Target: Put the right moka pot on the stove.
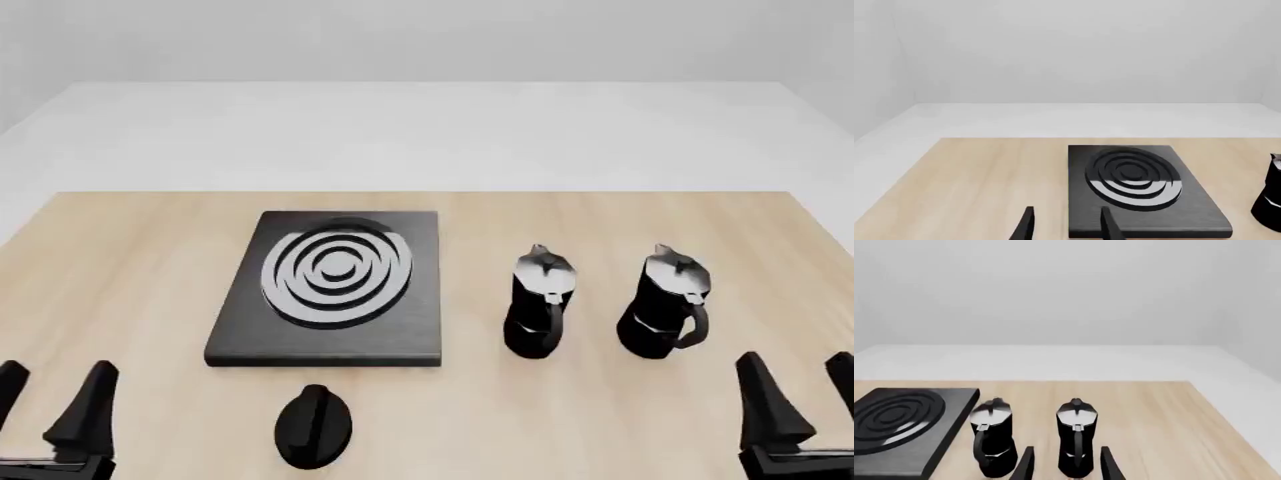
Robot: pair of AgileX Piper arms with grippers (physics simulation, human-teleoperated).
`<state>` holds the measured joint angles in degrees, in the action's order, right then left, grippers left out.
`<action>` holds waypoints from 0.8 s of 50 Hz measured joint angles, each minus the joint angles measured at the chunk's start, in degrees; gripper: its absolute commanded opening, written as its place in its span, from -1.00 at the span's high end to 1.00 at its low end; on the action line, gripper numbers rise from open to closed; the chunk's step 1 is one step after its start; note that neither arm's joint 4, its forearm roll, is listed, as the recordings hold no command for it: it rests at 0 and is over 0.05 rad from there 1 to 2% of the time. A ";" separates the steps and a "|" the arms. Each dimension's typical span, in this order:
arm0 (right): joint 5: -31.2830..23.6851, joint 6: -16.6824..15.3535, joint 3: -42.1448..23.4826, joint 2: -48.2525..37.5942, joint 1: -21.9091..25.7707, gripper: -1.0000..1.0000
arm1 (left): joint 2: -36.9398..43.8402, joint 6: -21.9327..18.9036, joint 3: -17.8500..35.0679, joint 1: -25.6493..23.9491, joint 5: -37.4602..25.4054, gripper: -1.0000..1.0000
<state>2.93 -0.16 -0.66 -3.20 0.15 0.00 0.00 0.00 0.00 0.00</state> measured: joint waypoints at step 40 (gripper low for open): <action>-3.11 -1.11 -6.51 -9.95 -3.12 -1.00 | 0.00 0.00 0.00 0.00 0.00 -1.00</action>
<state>-0.18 -1.27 -7.17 -13.15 -2.97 0.00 0.00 0.00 0.00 0.00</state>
